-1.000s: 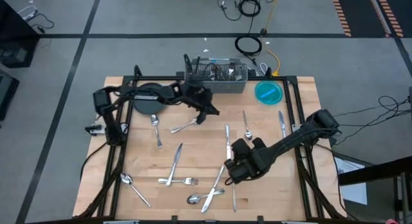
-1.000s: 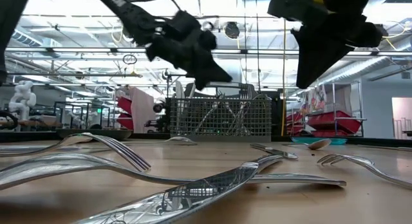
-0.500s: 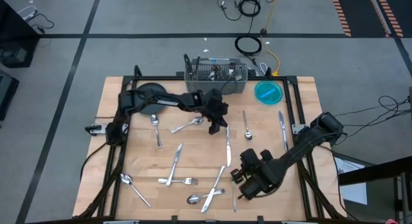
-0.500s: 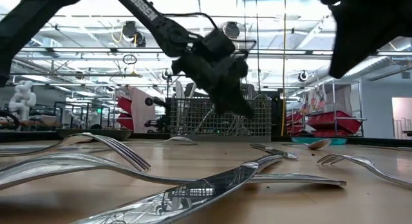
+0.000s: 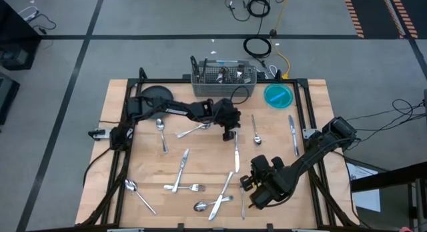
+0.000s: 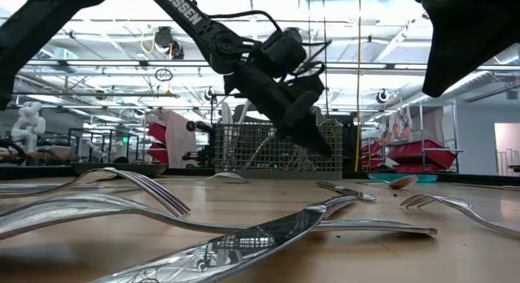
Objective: Sort silverware
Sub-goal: Put the table knife into the silverware organizer
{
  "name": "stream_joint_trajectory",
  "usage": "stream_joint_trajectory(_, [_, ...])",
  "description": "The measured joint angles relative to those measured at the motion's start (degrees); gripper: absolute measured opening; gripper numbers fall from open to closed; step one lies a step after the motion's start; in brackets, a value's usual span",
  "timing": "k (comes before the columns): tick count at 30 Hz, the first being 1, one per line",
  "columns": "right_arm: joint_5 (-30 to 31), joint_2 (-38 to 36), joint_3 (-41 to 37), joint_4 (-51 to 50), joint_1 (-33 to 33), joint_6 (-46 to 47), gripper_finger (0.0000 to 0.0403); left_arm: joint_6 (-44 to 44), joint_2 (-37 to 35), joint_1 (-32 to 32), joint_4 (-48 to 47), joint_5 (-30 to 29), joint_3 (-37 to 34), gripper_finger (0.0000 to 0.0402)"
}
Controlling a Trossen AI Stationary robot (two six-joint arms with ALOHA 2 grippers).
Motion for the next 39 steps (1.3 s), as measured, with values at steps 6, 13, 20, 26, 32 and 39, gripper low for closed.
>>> stream_joint_trajectory(6, [-0.04,0.02,0.02,0.14,0.0,-0.15,0.0,1.91,1.27,-0.48,1.95,-0.84,0.0,0.0])
stream_joint_trajectory(13, [-0.08,0.02,0.03,0.63,0.0,-0.33,0.0,2.38,4.16,-0.61,-0.17,-0.8,-0.09,0.0])
stream_joint_trajectory(20, [-0.08,0.02,0.04,1.03,0.0,-0.37,0.0,2.38,4.59,-0.72,-3.61,-0.84,0.18,0.0])
stream_joint_trajectory(26, [-0.06,0.02,0.04,1.89,0.0,-1.51,0.0,0.08,3.95,-0.24,-15.49,-0.77,0.37,0.0])
stream_joint_trajectory(32, [-0.34,0.02,0.04,3.02,-1.45,-0.22,0.0,-6.31,3.66,-0.17,-20.12,-0.32,0.39,0.0])
stream_joint_trajectory(39, [-5.89,3.02,0.09,15.03,-8.08,-8.79,0.0,-9.91,3.66,-0.15,-20.34,0.29,0.37,0.0])
